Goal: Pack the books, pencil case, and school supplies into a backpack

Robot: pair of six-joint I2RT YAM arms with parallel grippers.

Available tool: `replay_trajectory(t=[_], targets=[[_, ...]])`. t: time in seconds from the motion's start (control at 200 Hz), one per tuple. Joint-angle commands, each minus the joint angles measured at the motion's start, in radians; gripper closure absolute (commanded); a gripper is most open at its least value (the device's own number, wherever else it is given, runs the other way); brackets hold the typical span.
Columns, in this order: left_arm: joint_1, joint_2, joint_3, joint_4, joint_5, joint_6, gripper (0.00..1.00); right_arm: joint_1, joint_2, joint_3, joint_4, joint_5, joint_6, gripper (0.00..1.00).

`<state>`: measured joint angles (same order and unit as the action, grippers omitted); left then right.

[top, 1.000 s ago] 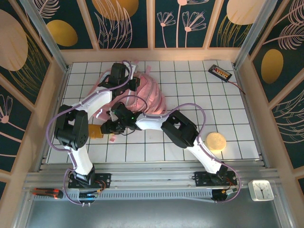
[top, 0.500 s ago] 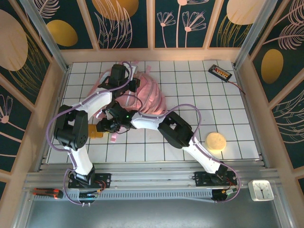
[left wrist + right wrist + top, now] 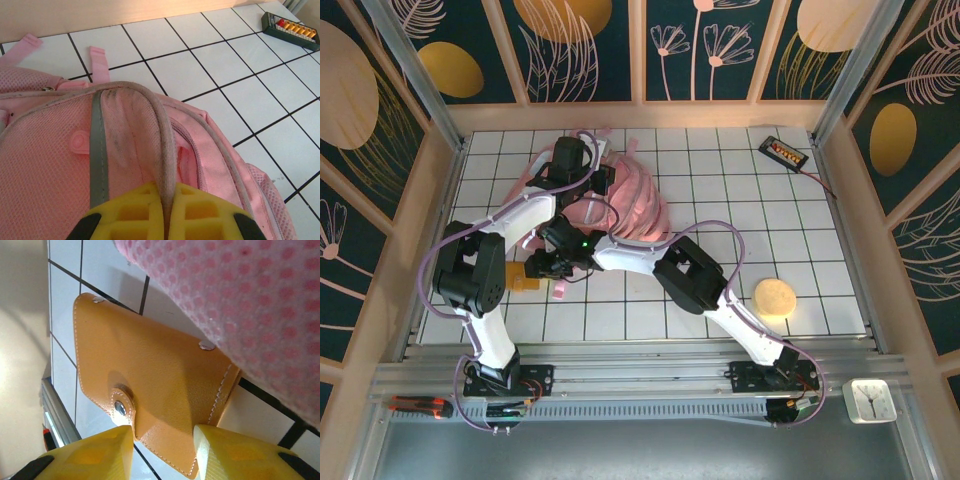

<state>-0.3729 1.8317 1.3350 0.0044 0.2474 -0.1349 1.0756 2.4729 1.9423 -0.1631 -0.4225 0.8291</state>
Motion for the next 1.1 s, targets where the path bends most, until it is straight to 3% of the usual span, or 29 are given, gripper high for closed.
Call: replay_trajectory(t=[0.0,0.57,0.901,1.096], targets=[[0.01,-0.026,-0.011,0.028,0.0,0.014,1.0,-0.005,-0.014,0.018,-0.122,0.089,-0.005,0.61],[0.011,-0.011,-0.009,0.048,0.011,0.008,1.0,-0.008,0.041,0.214,-0.412,0.268,-0.059,0.57],[0.011,-0.006,-0.006,0.055,0.018,0.004,1.0,-0.005,0.049,0.241,-0.433,0.286,-0.079,0.54],[0.011,0.004,-0.006,0.066,0.03,-0.008,1.0,0.018,0.05,0.323,-0.497,0.385,-0.151,0.46]])
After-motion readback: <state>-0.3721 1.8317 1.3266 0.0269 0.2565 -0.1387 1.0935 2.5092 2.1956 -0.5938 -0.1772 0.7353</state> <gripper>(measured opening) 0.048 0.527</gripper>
